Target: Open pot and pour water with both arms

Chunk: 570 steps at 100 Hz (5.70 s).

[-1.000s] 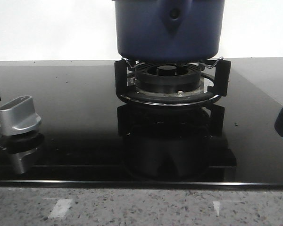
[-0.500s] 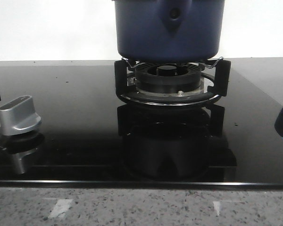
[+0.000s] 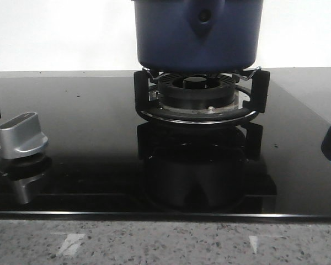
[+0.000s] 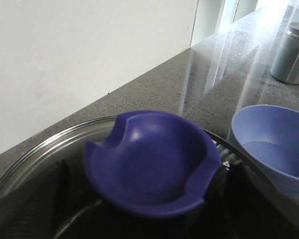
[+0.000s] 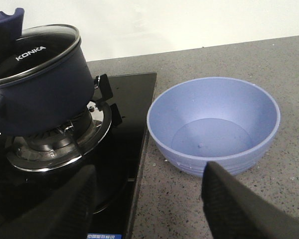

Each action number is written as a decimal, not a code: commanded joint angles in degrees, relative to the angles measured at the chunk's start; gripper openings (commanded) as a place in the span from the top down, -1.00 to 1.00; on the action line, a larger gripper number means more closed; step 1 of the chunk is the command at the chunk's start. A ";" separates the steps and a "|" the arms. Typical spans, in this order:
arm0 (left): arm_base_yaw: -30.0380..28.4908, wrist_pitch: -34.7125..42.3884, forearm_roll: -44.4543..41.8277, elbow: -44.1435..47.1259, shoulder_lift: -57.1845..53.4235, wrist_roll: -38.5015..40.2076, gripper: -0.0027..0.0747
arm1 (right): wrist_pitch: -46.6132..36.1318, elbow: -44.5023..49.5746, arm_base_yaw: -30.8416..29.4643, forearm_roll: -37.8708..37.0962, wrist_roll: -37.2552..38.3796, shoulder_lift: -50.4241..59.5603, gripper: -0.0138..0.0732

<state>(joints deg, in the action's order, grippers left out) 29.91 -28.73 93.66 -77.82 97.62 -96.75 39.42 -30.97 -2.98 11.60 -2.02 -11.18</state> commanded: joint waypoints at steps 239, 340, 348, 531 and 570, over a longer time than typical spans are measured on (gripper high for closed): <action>3.52 -1.17 13.54 -1.89 0.68 -17.01 0.16 | -4.35 -1.38 0.00 -0.15 -0.65 -1.31 -0.27; 3.32 -6.26 13.54 -2.14 -1.76 -16.55 0.32 | -4.35 -1.38 0.00 -0.15 -0.65 -1.31 -0.27; 3.32 -6.26 13.54 -2.23 -2.04 -16.55 0.32 | -4.35 -1.38 0.00 -0.15 -0.65 -1.31 -0.27; -9.60 -20.08 -9.75 -7.01 -10.34 13.29 0.01 | -1.72 -1.38 0.00 -0.15 -0.65 -1.31 -0.27; -15.66 -19.57 -8.45 7.40 -20.58 11.30 0.00 | 0.69 -4.17 0.00 2.63 6.75 -4.64 -0.27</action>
<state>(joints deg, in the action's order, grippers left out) 15.12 -48.34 79.33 -71.93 81.65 -84.38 43.08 -31.72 -2.98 13.47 1.12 -12.44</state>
